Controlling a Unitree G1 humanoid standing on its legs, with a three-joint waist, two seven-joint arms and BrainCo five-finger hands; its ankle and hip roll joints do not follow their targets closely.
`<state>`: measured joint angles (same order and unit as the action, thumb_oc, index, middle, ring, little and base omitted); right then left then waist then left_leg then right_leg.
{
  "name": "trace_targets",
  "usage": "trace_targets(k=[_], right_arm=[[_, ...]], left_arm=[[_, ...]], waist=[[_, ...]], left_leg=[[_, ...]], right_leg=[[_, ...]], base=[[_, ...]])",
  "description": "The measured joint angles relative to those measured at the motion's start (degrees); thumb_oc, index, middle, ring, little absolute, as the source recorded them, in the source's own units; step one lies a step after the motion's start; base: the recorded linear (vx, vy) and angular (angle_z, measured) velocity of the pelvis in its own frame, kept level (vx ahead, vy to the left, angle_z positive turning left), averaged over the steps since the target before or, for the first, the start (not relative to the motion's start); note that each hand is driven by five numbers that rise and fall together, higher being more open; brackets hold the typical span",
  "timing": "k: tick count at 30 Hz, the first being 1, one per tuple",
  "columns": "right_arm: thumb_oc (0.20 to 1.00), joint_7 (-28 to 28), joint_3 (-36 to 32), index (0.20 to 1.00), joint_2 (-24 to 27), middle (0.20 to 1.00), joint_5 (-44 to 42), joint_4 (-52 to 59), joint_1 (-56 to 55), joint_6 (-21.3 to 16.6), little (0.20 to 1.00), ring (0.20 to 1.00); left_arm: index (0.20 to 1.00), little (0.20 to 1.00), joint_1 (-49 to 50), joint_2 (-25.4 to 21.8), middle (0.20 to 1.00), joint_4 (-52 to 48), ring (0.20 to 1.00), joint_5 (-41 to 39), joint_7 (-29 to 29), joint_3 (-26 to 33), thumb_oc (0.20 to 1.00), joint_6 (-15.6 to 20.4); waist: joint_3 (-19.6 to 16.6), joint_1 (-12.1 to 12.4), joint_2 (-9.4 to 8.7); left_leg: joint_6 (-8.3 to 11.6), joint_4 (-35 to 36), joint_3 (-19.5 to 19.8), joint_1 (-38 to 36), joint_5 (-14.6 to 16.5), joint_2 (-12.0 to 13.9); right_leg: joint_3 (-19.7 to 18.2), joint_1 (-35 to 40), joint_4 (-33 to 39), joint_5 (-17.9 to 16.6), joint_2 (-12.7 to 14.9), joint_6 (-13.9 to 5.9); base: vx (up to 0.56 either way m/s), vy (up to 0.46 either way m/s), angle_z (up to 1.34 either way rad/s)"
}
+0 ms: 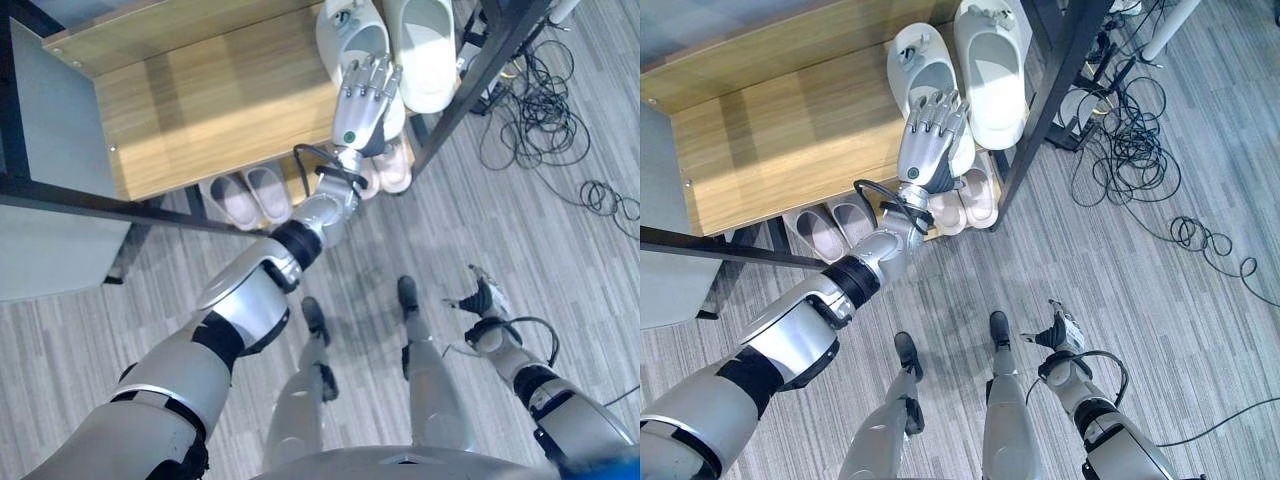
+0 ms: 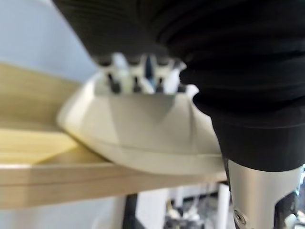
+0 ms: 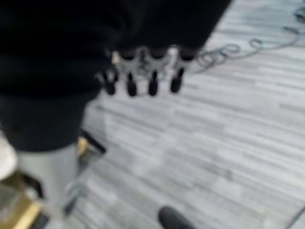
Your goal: Arrange the slippers neatly on the shoe rack.
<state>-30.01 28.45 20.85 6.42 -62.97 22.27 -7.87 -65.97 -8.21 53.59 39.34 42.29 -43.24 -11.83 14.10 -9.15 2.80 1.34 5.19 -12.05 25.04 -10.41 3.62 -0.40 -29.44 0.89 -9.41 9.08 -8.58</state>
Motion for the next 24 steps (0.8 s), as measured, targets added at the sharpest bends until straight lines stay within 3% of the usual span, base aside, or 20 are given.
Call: trace_targets(k=[8,24], right_arm=[[1.0,0.0,0.0,1.0,-0.1,1.0,0.0,-1.1,-0.1,0.0,1.0,1.0],[1.0,0.2,0.0,1.0,-0.1,1.0,-0.1,-2.0,-0.2,0.0,1.0,1.0]], left_arm=[[1.0,1.0,-0.2,0.6,1.0,1.3,1.0,0.0,-1.2,-1.9,1.0,0.3],[1.0,1.0,-2.2,0.1,1.0,2.5,1.0,0.0,-2.5,-3.7,1.0,1.2]], waist=[[-2.4,0.1,-1.45],[-2.9,0.1,-1.42]], left_leg=[[-0.01,0.0,-0.1,0.2,0.0,-0.3],[-0.26,0.0,-0.1,1.6,-0.5,-0.5]], right_leg=[[-0.3,-1.0,-1.2,0.4,0.2,0.03],[-0.5,-3.3,-3.0,0.8,0.4,-0.02]], base=[[0.0,0.0,0.0],[0.0,0.0,0.0]])
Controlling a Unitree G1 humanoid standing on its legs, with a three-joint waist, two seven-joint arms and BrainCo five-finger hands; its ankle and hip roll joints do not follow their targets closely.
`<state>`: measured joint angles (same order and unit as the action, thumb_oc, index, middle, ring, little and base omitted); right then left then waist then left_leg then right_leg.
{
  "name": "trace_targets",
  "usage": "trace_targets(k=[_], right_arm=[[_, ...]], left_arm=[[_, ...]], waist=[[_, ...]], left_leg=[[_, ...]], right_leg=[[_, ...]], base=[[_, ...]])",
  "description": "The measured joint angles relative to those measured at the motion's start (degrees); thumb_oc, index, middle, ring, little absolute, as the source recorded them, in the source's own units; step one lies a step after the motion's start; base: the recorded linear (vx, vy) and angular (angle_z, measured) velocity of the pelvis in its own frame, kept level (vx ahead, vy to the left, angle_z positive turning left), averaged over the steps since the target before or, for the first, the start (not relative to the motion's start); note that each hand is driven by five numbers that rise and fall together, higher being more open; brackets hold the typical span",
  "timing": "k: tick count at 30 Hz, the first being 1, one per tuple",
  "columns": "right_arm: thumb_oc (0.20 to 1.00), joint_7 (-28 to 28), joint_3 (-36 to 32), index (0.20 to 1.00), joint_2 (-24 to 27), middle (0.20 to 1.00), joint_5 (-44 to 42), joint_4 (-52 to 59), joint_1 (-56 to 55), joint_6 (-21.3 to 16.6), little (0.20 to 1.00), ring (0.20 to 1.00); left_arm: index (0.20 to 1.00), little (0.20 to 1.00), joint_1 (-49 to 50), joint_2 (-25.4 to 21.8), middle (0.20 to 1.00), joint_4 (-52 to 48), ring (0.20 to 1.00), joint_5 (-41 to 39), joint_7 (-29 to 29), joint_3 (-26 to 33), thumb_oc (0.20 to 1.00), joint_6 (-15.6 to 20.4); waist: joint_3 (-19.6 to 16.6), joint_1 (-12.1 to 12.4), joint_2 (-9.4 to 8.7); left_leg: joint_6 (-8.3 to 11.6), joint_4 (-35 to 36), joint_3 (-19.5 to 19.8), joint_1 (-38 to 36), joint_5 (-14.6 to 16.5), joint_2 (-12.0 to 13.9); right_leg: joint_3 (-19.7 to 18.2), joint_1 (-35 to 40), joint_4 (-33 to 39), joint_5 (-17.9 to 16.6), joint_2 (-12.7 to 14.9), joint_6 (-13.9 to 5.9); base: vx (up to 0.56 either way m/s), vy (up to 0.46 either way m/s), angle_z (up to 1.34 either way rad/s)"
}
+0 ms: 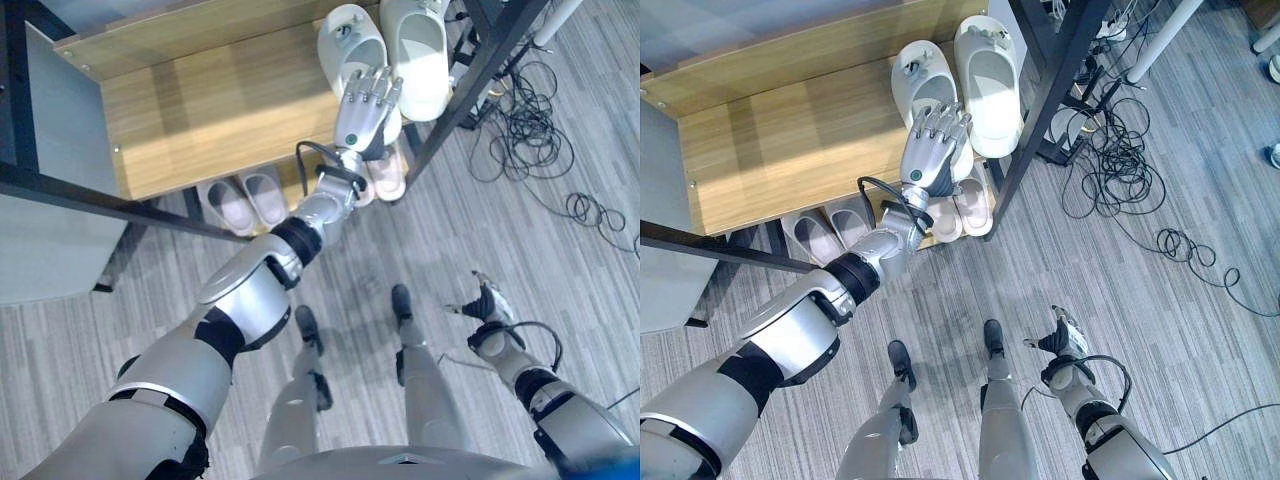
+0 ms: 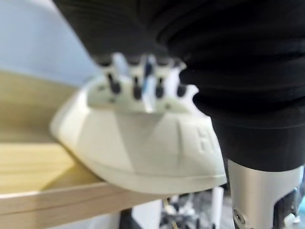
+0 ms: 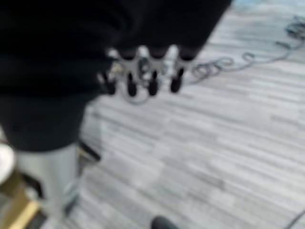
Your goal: Arrange the slippers neatly on the shoe rack.
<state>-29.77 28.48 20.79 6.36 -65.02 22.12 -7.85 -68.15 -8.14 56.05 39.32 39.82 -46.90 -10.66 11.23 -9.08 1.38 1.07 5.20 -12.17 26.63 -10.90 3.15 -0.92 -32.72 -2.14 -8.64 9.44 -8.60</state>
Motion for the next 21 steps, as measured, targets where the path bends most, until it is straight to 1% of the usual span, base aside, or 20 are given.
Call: trace_targets(k=[7,10,14,17,21], right_arm=[[1.0,0.3,0.1,1.0,0.0,1.0,0.0,0.0,0.1,0.0,1.0,1.0],[1.0,0.3,0.0,1.0,0.0,1.0,0.0,0.0,0.2,0.0,1.0,1.0],[1.0,0.5,0.0,1.0,0.0,1.0,0.0,0.0,0.0,0.0,1.0,1.0],[1.0,0.6,0.0,1.0,0.1,1.0,0.0,-0.1,-0.1,0.0,1.0,1.0],[1.0,0.9,0.0,1.0,0.1,1.0,0.0,0.0,0.0,0.0,1.0,1.0]], left_arm=[[1.0,1.0,-1.2,-0.5,1.0,0.1,1.0,-0.6,-1.1,-0.2,1.0,0.1],[1.0,1.0,-1.3,-0.5,1.0,1.6,1.0,-0.6,-1.2,-0.2,1.0,0.1],[1.0,1.0,-2.7,-1.2,1.0,2.7,1.0,-2.1,-2.0,-0.2,1.0,0.1],[1.0,1.0,-3.9,-2.6,1.0,3.0,1.0,-2.3,-2.2,-0.3,1.0,0.2],[1.0,1.0,-5.0,-3.0,1.0,3.9,1.0,-2.9,-3.4,-0.3,1.0,0.3]], waist=[[-0.1,0.0,0.09],[-0.1,0.0,0.09],[-0.1,-0.1,0.1],[-0.2,-0.3,0.14],[-0.5,-0.6,0.22]], left_leg=[[-0.12,0.0,0.0,0.7,-0.2,-0.1],[-0.13,0.0,0.0,0.7,-0.2,-0.1],[-0.12,0.0,0.0,0.6,-0.2,-0.1],[-0.14,0.0,-0.1,0.5,-0.3,0.0],[-0.15,0.0,-0.1,0.5,-0.3,-0.1]], right_leg=[[-0.1,-0.9,-0.3,0.0,0.0,0.01],[-0.1,-0.9,-0.4,0.0,0.0,0.01],[-0.1,-0.9,-0.5,0.0,0.0,0.0],[-0.2,-0.9,-0.6,0.0,0.0,0.0],[-0.2,-0.9,-0.7,0.0,0.1,0.0]], base=[[0.0,0.0,0.0],[0.0,0.0,0.0],[0.0,0.0,0.0],[0.0,0.0,0.0],[0.0,0.0,0.0]])
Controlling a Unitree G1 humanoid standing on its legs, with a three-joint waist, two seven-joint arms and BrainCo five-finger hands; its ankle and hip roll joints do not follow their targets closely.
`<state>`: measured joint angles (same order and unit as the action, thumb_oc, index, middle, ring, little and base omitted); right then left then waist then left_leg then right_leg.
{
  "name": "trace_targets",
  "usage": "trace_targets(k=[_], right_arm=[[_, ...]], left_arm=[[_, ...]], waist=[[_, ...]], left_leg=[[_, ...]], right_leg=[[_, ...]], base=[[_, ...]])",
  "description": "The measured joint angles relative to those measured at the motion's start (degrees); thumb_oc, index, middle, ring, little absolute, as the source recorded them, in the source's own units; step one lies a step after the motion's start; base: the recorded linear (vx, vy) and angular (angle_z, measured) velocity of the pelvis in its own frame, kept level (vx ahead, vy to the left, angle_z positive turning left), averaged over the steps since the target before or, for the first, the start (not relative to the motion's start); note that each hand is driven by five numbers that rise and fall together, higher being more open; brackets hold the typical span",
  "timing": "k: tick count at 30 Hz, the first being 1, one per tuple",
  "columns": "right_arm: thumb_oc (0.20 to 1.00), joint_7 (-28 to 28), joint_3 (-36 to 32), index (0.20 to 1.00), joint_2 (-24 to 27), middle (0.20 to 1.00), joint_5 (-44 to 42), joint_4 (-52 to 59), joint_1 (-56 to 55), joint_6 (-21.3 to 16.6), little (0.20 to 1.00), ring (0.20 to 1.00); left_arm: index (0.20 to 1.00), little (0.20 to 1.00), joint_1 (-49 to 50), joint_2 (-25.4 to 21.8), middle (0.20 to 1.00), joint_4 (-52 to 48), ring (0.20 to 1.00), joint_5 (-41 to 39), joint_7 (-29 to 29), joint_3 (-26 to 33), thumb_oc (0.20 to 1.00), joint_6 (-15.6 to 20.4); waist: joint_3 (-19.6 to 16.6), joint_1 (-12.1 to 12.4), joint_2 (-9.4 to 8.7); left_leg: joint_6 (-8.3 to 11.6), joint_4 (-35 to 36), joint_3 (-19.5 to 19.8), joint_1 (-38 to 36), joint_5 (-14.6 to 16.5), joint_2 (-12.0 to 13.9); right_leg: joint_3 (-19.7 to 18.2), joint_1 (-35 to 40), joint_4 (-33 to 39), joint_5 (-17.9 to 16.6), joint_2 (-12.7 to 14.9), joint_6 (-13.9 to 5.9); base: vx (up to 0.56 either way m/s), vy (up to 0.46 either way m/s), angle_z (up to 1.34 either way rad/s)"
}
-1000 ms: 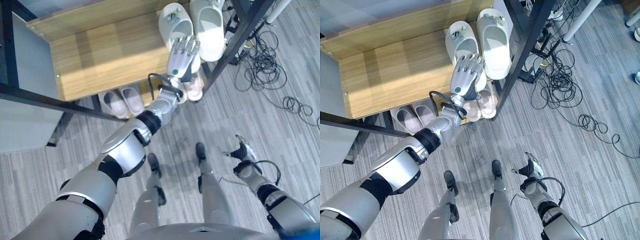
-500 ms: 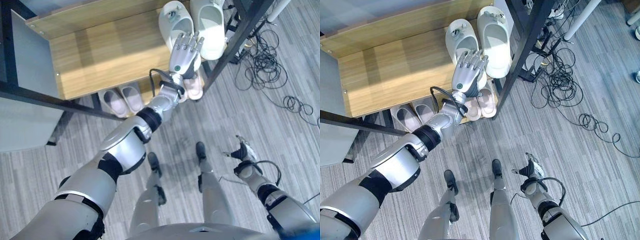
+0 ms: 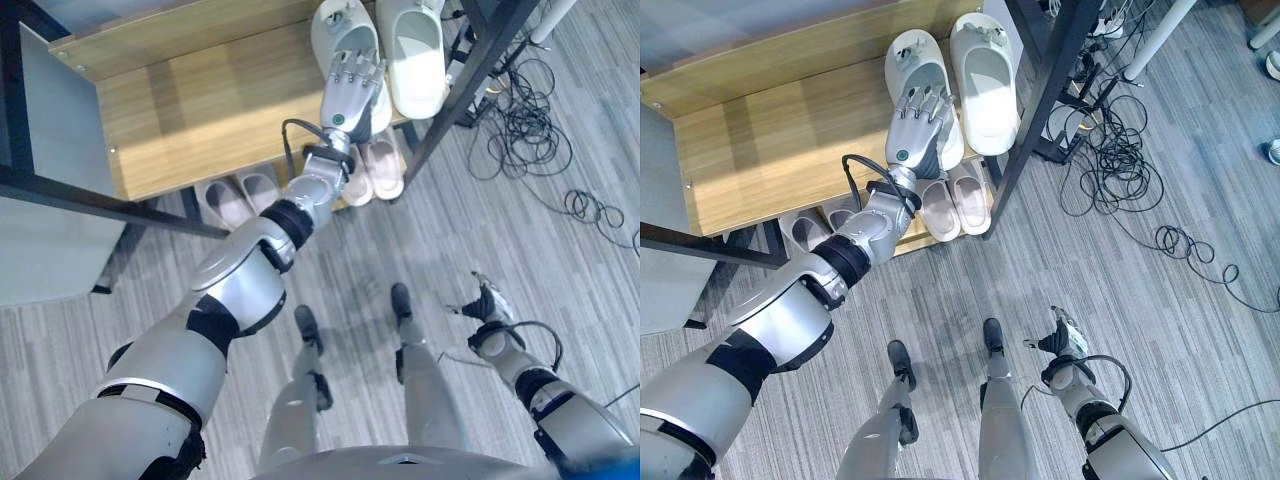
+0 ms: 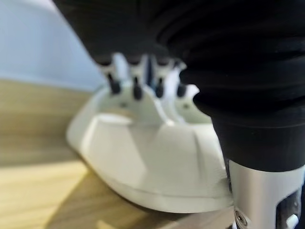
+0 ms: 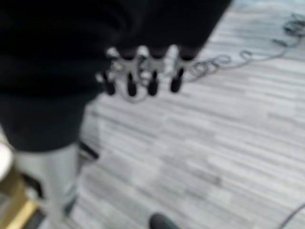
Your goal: Arrange the slippers neatly on the shoe rack.
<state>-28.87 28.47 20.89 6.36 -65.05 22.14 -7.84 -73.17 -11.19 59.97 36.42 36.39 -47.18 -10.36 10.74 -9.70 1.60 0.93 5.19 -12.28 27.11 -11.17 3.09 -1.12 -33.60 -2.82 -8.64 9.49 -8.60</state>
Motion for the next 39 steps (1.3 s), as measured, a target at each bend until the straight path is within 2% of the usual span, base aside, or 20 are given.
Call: trace_targets(k=[11,16,20,24,25,27,29,31,33,35,39], right_arm=[[1.0,0.6,0.0,1.0,0.0,1.0,0.0,0.1,-0.3,0.2,1.0,1.0],[1.0,0.7,-1.3,1.0,0.0,1.0,-0.2,-0.1,-1.3,0.7,1.0,1.0],[1.0,1.1,-2.4,1.0,0.0,1.0,-0.5,-0.1,-2.0,1.3,1.0,1.0],[1.0,1.3,-3.1,1.0,0.0,1.0,-0.5,-0.2,-2.4,1.9,1.0,1.0],[1.0,1.7,-3.3,1.0,0.0,1.0,-0.4,-0.1,-3.4,2.2,1.0,1.0],[1.0,2.0,-5.1,1.0,-0.3,1.0,-0.4,0.0,-5.5,2.4,1.0,1.0],[1.0,2.2,-5.7,1.0,-0.1,1.0,-0.4,-0.2,-8.2,2.4,1.0,1.0],[1.0,2.6,-6.8,1.0,-0.1,1.0,-0.4,-0.3,-9.8,2.5,1.0,1.0],[1.0,3.3,-7.8,1.0,-0.1,1.0,-0.4,-0.8,-11.0,2.6,1.0,1.0],[1.0,3.5,-7.9,1.0,-0.2,1.0,-0.4,-1.2,-12.0,2.8,1.0,1.0],[1.0,3.9,-10.3,1.0,-0.3,1.0,-0.4,-1.1,-14.4,3.2,1.0,1.0]], left_arm=[[1.0,1.0,1.8,1.3,1.0,0.0,1.0,-2.6,-0.2,0.3,1.0,1.5],[1.0,1.0,7.2,2.2,1.0,-0.4,1.0,-5.5,-0.2,2.0,1.0,3.5],[1.0,1.0,10.2,2.7,1.0,-2.9,1.0,-6.6,-0.5,2.8,1.0,4.7],[1.0,1.0,13.6,2.8,1.0,-5.5,1.0,-6.6,-1.6,2.8,1.0,5.0],[1.0,1.0,17.6,1.5,1.0,-12.6,1.0,-6.6,-2.2,3.9,1.0,5.8],[1.0,1.0,20.9,-0.1,1.0,-19.3,1.0,-6.6,-2.3,4.6,1.0,7.4],[1.0,1.0,22.9,-0.6,1.0,-23.7,1.0,-6.6,-2.2,4.6,1.0,9.4],[1.0,1.0,25.5,-2.8,1.0,-30.5,1.0,-6.5,-2.2,4.5,1.0,11.6],[1.0,1.0,25.9,-4.3,1.0,-31.9,1.0,-6.5,-2.3,4.6,1.0,13.4],[1.0,1.0,26.4,-5.2,1.0,-32.0,1.0,-6.5,-2.3,4.8,1.0,13.6],[1.0,1.0,34.2,-7.8,1.0,-36.6,1.0,-6.5,-2.7,7.8,1.0,14.7]], waist=[[-0.6,0.1,0.26],[-1.8,0.2,0.53],[-1.9,1.3,0.78],[-3.2,1.4,1.22],[-3.2,1.5,1.27],[-3.3,1.6,1.29],[-5.3,2.5,1.44],[-5.8,2.8,1.69],[-6.3,2.9,1.97],[-7.5,3.0,2.15],[-8.7,3.3,2.95]], left_leg=[[-0.02,0.0,0.0,-0.1,-0.1,0.0],[-0.02,-0.1,0.0,-0.4,-0.1,0.0],[0.0,-0.2,0.1,-1.6,0.0,0.1],[0.25,-0.1,0.3,-3.6,0.3,0.0],[0.25,0.0,0.3,-6.5,0.6,0.2],[0.45,0.0,0.4,-10.2,1.3,0.4],[0.82,0.0,0.5,-11.4,2.4,0.5],[0.95,0.0,0.8,-13.2,2.7,0.6],[0.86,0.0,1.1,-14.5,2.8,0.6],[1.06,0.0,1.3,-15.0,3.2,0.7],[1.03,0.0,1.8,-17.3,3.3,0.9]], right_leg=[[0.0,0.0,-0.2,0.0,0.0,0.0],[0.0,0.3,-0.4,0.1,0.0,-0.05],[-0.1,1.0,-1.5,0.8,0.1,-0.07],[0.2,3.0,-1.7,1.7,0.4,-0.26],[0.4,6.2,-1.5,2.0,0.5,-0.11],[0.9,10.3,-0.9,2.8,0.5,-0.3],[1.2,11.5,-0.8,3.5,0.5,-0.27],[1.6,14.0,0.1,3.5,0.4,-0.28],[2.1,15.9,0.8,3.5,0.5,-0.26],[2.4,16.4,1.4,3.5,0.4,-0.24],[3.9,20.3,3.2,3.3,0.4,-0.19]], base=[[0.0,0.0,0.0],[0.0,0.0,0.0],[0.0,0.0,0.0],[0.07,-0.023,0.04],[0.12,-0.037,0.03],[0.06,-0.022,0.04],[0.04,-0.025,0.02],[0.04,-0.031,0.04],[0.01,-0.029,0.08],[0.0,-0.025,0.06],[0.0,-0.016,0.04]])
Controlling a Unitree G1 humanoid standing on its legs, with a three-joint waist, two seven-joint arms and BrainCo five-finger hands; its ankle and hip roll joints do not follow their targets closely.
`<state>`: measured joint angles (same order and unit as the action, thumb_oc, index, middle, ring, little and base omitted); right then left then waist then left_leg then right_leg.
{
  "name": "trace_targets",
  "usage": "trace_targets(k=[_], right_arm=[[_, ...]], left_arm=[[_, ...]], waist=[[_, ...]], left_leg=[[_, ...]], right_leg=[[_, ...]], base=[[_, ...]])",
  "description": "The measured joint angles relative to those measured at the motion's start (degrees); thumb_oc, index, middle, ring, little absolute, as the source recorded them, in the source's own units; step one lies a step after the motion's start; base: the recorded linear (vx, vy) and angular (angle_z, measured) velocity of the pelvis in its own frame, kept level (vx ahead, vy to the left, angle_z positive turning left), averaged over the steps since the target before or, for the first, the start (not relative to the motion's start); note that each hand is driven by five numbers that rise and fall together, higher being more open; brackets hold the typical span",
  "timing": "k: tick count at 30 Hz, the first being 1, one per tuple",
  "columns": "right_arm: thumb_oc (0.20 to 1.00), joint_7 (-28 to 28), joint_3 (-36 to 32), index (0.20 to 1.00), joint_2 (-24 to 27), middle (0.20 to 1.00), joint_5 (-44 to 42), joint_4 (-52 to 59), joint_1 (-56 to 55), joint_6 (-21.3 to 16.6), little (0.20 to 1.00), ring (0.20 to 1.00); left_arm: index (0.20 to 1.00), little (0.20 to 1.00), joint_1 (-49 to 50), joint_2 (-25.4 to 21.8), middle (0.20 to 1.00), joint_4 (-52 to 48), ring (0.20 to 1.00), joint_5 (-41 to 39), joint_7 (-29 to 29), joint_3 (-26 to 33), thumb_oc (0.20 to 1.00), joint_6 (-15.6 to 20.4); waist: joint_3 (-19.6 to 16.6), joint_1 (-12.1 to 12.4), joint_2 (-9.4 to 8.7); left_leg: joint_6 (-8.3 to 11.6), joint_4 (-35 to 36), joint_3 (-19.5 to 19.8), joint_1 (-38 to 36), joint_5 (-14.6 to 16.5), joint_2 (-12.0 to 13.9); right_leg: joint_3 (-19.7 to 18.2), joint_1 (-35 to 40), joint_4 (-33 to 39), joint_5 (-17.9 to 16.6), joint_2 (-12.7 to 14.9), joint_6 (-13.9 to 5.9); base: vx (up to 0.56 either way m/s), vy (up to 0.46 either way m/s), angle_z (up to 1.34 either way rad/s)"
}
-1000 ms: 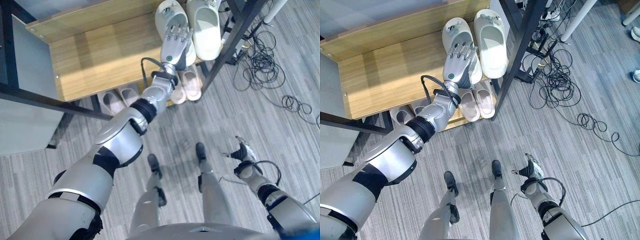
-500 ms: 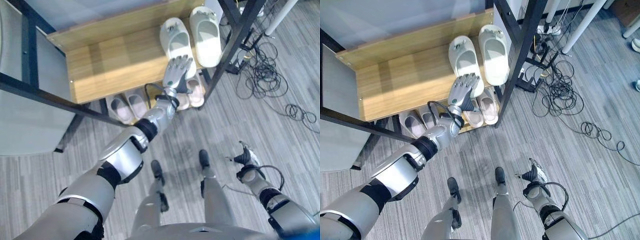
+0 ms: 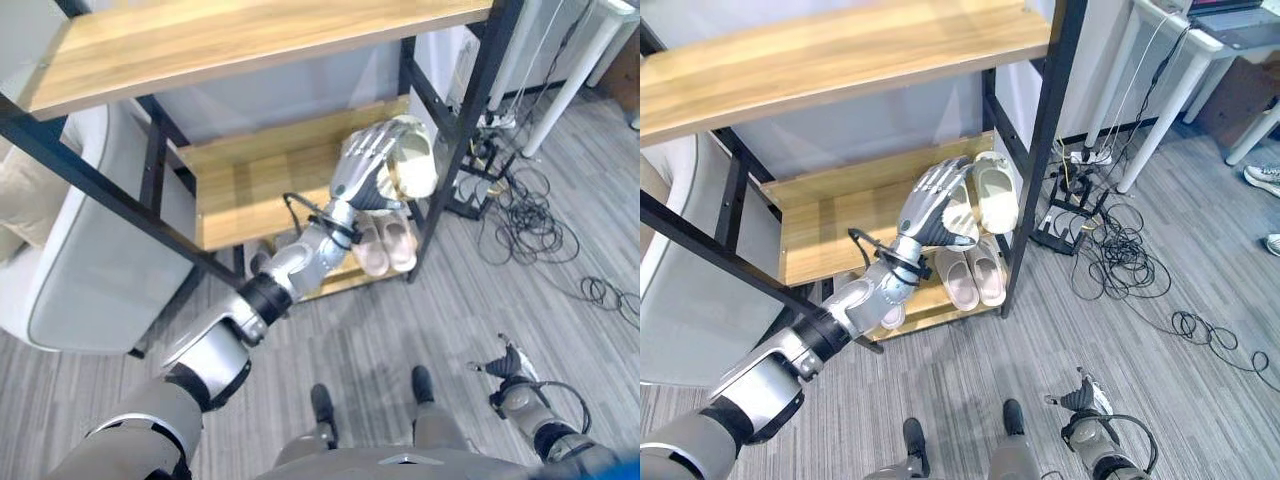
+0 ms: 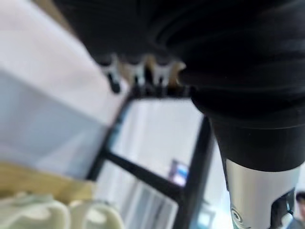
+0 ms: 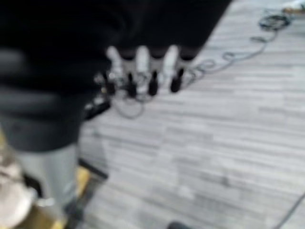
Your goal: Arrange the slippers neatly on the shoe rack.
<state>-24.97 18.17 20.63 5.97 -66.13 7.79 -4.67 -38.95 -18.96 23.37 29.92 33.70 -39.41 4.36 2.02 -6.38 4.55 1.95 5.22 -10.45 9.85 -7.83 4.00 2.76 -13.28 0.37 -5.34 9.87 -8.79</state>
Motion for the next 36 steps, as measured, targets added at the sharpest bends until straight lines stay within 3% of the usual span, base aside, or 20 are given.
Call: trace_targets(k=[8,10,13,15,16,19,24,30,32,36], right_arm=[[1.0,1.3,-2.4,1.0,-0.8,1.0,0.0,0.2,-3.2,0.5,1.0,1.0],[1.0,1.7,-4.9,1.0,-2.1,1.0,0.0,1.7,-5.4,0.9,1.0,1.0],[1.0,2.4,-5.6,1.0,-2.4,1.0,0.0,1.8,-8.4,1.5,1.0,1.0],[1.0,3.5,-7.8,1.0,-2.7,1.0,-0.2,0.8,-8.8,2.1,1.0,1.0],[1.0,4.1,-7.8,1.0,-2.7,1.0,-0.1,0.5,-8.8,2.2,1.0,1.0],[1.0,5.1,-8.8,1.0,-4.0,1.0,-0.1,0.6,-11.0,2.5,1.0,1.0],[1.0,6.3,-9.4,1.0,-4.8,1.0,-0.1,-0.1,-12.9,3.1,1.0,1.0],[1.0,7.9,-8.4,1.0,-4.8,1.0,-0.1,-0.3,-14.5,3.2,1.0,1.0],[1.0,8.4,-8.3,1.0,-4.8,1.0,-0.2,-0.2,-13.7,3.2,1.0,1.0],[1.0,8.8,-8.2,1.0,-4.8,1.0,-0.2,-0.3,-13.2,3.1,1.0,1.0]], left_arm=[[1.0,1.0,21.1,0.1,1.0,-0.1,1.0,-2.5,-5.0,6.7,1.0,2.1],[1.0,1.0,32.5,0.9,1.0,-4.7,1.0,-12.1,-9.1,14.8,1.0,3.9],[1.0,1.0,39.7,1.0,1.0,-7.0,1.0,-24.3,-13.3,19.0,1.0,5.3],[1.0,1.0,45.9,0.4,1.0,-7.5,1.0,-37.1,-18.5,22.2,1.0,5.9],[1.0,1.0,46.9,-1.0,1.0,-7.3,1.0,-39.4,-20.3,21.9,1.0,5.8],[1.0,1.0,51.3,0.9,1.0,-4.8,1.0,-45.1,-24.4,23.4,1.0,5.5],[1.0,1.0,53.2,3.6,1.0,3.4,1.0,-49.3,-26.8,25.4,1.0,3.7],[1.0,1.0,52.0,7.7,1.0,24.2,1.0,-49.7,-27.4,28.7,1.0,2.3],[1.0,1.0,48.7,8.6,1.0,37.3,1.0,-48.4,-27.3,28.9,1.0,1.6],[1.0,1.0,47.9,9.3,1.0,46.1,1.0,-46.0,-27.3,32.3,1.0,-0.1]], waist=[[-1.5,2.9,0.86],[-2.0,3.2,0.44],[-3.0,4.9,-0.22],[-3.4,6.0,-0.55],[-4.0,6.4,-0.8],[-5.7,7.1,-1.17],[-6.4,7.3,-0.89],[-6.7,5.9,-0.95],[-6.7,5.3,-0.94],[-6.7,4.0,-1.08]], left_leg=[[0.31,0.0,0.9,-5.2,1.5,0.1],[0.57,0.0,1.7,-7.1,1.8,0.2],[0.77,0.2,1.8,-8.0,2.7,0.2],[0.81,0.3,2.4,-9.4,3.0,0.1],[0.84,0.3,2.9,-9.4,3.0,0.0],[0.93,0.3,3.2,-11.1,3.3,0.0],[0.94,0.3,3.0,-11.8,3.5,0.0],[0.95,0.3,2.7,-11.9,3.5,0.0],[1.0,0.3,2.2,-12.0,3.4,0.2],[1.04,0.3,1.3,-12.3,3.6,0.3]], right_leg=[[1.5,7.0,3.0,0.0,-0.1,0.03],[2.5,9.9,4.2,0.1,-0.1,0.01],[3.1,11.3,4.8,0.2,-0.1,-0.06],[3.3,12.9,5.1,0.5,0.0,0.0],[3.8,13.2,5.1,0.6,0.1,-0.06],[4.1,15.2,5.1,1.0,0.1,-0.15],[4.0,15.8,5.1,1.2,0.1,-0.1],[3.8,15.7,5.1,1.2,0.2,-0.04],[3.3,15.2,4.7,1.3,0.0,0.05],[2.5,14.8,4.6,1.2,0.0,0.07]], base=[[0.0,-0.018,0.07],[0.01,-0.034,0.17],[0.05,-0.036,0.08],[0.08,-0.025,0.09],[0.08,-0.032,0.17],[0.02,-0.019,0.08],[-0.03,-0.03,-0.02],[-0.01,-0.048,-0.03],[0.0,-0.052,-0.13],[0.02,-0.017,-0.14]])
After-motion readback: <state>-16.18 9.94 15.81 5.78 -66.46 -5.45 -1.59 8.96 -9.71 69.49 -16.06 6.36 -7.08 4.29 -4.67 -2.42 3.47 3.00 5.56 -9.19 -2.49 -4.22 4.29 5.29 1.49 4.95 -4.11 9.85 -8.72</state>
